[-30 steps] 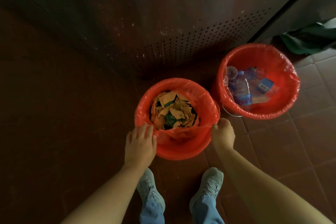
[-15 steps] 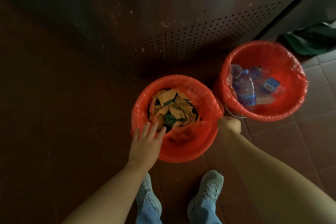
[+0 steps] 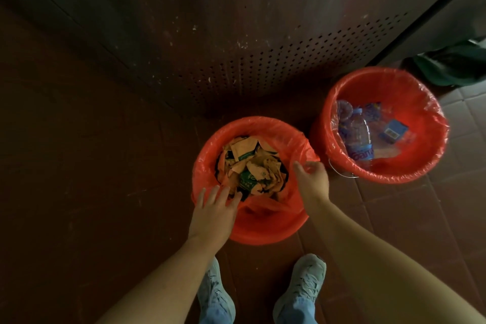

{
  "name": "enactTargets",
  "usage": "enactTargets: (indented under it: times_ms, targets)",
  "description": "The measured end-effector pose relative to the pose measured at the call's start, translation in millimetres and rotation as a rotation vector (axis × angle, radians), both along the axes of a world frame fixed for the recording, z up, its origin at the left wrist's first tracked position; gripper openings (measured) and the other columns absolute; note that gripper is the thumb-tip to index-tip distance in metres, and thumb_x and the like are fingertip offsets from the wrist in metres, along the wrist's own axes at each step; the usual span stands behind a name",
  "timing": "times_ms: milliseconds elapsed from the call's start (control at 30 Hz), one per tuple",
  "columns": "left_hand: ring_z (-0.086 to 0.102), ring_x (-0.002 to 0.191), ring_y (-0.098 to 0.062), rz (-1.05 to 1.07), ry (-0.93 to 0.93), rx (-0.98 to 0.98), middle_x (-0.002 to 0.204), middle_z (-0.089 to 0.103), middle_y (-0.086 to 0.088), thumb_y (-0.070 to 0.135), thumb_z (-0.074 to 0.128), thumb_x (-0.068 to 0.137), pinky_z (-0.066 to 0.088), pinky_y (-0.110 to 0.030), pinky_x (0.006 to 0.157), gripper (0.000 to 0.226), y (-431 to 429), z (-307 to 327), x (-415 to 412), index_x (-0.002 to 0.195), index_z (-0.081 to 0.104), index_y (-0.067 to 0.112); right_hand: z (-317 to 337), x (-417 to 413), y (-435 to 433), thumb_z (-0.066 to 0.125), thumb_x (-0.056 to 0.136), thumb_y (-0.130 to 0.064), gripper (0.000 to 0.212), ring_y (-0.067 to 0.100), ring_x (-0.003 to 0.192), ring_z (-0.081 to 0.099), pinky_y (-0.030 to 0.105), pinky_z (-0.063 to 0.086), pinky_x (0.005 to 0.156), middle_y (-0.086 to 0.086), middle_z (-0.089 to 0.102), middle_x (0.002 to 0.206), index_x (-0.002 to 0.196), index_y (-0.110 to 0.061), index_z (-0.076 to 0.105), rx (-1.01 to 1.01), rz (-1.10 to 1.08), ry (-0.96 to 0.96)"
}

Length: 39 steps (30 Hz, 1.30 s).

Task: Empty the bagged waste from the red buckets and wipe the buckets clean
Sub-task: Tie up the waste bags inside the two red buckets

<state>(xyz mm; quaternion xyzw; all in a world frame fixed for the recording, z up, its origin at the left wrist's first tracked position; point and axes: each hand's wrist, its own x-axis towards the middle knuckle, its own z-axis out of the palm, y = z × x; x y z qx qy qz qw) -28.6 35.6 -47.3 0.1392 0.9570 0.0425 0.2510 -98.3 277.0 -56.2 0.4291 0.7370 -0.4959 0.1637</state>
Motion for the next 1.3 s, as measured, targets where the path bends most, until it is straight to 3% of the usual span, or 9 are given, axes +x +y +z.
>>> enactTargets:
  times_ms: [167,233,400,533,667,800,933,1067,1300]
  targets:
    - [0.025,0.149,-0.034,-0.03,-0.025,-0.032,0.161,0.031,-0.006,0.024,0.054,0.097,0.014,-0.059,0.121,0.065,-9.3,-6.0,0.7,0.156,0.028,0.032,-4.0,-37.2,15.0,0.071,0.09,-0.034,0.052,0.023,0.11,0.064,0.044,0.054,0.099,-0.001,0.063,0.122,0.138,-0.024,0.053,-0.05,-0.314,-0.007]
    - [0.02,0.151,-0.035,-0.048,-0.051,-0.055,0.163,0.029,-0.006,0.018,0.054,0.094,0.009,-0.06,0.121,0.071,-12.7,-6.4,1.5,0.157,0.023,0.031,-0.5,-46.1,14.1,0.07,0.091,-0.031,0.049,0.024,0.106,0.067,0.042,0.056,0.096,-0.002,0.068,0.118,0.138,-0.025,0.059,-0.075,-0.292,-0.039]
    - [0.032,0.146,-0.031,-0.063,-0.064,-0.051,0.146,0.054,0.0,0.019,0.047,0.094,0.008,-0.062,0.12,0.054,-16.1,1.5,-3.3,0.147,0.044,0.026,13.7,-37.2,-20.4,0.063,0.094,-0.022,0.02,0.006,0.072,0.067,0.024,0.054,0.064,-0.015,0.071,0.083,0.09,-0.038,0.075,0.055,0.518,0.04]
    - [0.045,0.138,-0.029,-0.082,0.007,-0.023,0.134,0.064,0.003,0.018,0.048,0.092,0.011,-0.062,0.12,0.045,-14.6,7.7,-16.5,0.135,0.06,0.024,14.2,-14.8,-46.7,0.053,0.096,-0.017,0.029,0.027,0.111,0.062,0.038,0.05,0.097,0.005,0.067,0.121,0.116,-0.024,0.073,0.209,1.294,-0.129]
    - [0.03,0.148,-0.032,-0.065,-0.006,-0.077,0.151,0.048,-0.003,0.018,0.047,0.099,0.002,-0.061,0.121,0.048,-13.4,12.1,-26.3,0.147,0.047,0.021,20.1,-4.5,-49.4,0.05,0.095,-0.035,0.038,0.029,0.121,0.058,0.047,0.042,0.108,0.004,0.062,0.131,0.13,-0.024,0.063,0.267,1.383,-0.413]
    - [0.012,0.152,-0.036,0.03,-0.097,-0.134,0.163,0.023,-0.01,0.021,0.054,0.097,0.003,-0.063,0.121,0.071,-22.7,16.5,-24.9,0.159,0.02,0.023,26.7,-7.3,-52.5,0.05,0.09,-0.059,0.043,0.024,0.119,0.057,0.051,0.031,0.107,-0.006,0.064,0.121,0.121,-0.032,0.062,0.407,1.336,-0.27]
    - [0.014,0.15,-0.037,0.218,-0.162,-0.095,0.162,0.018,-0.008,0.04,0.054,0.095,0.019,-0.062,0.118,0.072,-38.6,20.8,-15.7,0.157,0.019,0.028,27.6,-8.5,-66.3,0.049,0.098,-0.043,0.025,0.024,0.112,0.061,0.046,0.032,0.105,-0.004,0.07,0.108,0.112,-0.029,0.065,0.489,1.332,-0.087]
    - [0.049,0.127,-0.03,0.529,-0.177,0.042,0.141,0.045,-0.003,0.043,0.041,0.1,0.046,-0.052,0.101,0.049,-46.8,27.2,-6.6,0.146,0.033,0.029,28.9,2.8,-83.8,0.05,0.099,-0.034,0.023,0.026,0.111,0.059,0.045,0.038,0.102,0.0,0.069,0.106,0.11,-0.022,0.066,0.472,1.307,0.044]
    - [0.069,0.096,-0.033,1.434,-0.506,0.265,0.11,0.067,-0.016,0.052,0.036,0.103,0.06,-0.048,0.085,0.052,-42.2,17.5,-18.1,0.126,0.054,0.009,26.6,35.1,-104.7,0.046,0.101,-0.036,0.026,0.027,0.122,0.053,0.045,0.035,0.105,0.001,0.065,0.121,0.112,-0.022,0.065,0.455,1.361,0.045]
